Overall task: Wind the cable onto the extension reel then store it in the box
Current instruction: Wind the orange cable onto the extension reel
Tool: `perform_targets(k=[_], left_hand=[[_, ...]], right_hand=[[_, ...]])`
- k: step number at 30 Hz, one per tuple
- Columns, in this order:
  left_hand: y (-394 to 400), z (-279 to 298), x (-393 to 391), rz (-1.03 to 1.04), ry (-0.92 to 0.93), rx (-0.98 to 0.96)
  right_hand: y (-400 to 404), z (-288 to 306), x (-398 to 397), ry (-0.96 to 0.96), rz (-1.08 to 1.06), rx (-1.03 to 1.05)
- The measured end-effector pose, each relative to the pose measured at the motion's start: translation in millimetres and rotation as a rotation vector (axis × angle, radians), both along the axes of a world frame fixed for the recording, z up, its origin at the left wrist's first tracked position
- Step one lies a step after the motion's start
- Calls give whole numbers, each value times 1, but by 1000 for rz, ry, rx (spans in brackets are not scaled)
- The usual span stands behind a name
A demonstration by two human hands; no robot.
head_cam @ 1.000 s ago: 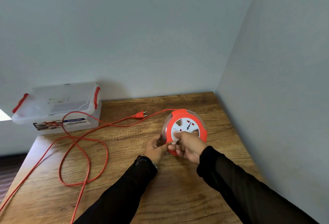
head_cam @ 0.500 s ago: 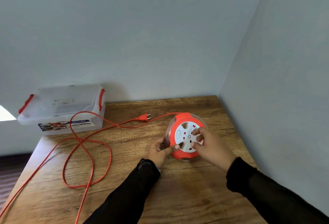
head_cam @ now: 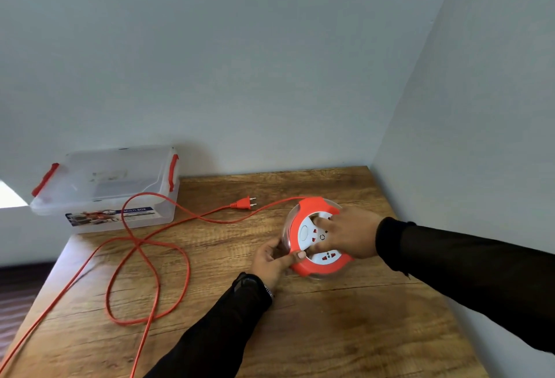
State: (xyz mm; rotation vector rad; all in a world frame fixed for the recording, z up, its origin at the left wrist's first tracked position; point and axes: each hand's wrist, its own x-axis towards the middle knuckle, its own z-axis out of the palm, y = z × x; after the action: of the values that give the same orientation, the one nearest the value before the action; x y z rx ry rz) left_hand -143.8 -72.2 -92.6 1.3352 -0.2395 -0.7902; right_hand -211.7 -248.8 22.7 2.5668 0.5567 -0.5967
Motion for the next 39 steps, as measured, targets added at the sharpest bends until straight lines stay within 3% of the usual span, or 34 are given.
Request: perform_targets(k=[5,13,20,28,33,39], left_hand=[[0,1,0,11,-12,-16],[0,-1,3,-7,6,-24],[2,-1,3,-17,-2,-56],[0,-1,1,-5,-9,-71],[2,-2,1,-18,-36,-72],[3,-5,2,-2,-53,-73]], right_hand=[[3,5,8,38,50,-63],[17,5,7,83,-73,-101],[24,-4,6,-76,-164,-25],[45,-36,-6,-257,-843,474],[44,-30,1,-137,-1154,675],[48,-25,-7,-46,-1632,1339]])
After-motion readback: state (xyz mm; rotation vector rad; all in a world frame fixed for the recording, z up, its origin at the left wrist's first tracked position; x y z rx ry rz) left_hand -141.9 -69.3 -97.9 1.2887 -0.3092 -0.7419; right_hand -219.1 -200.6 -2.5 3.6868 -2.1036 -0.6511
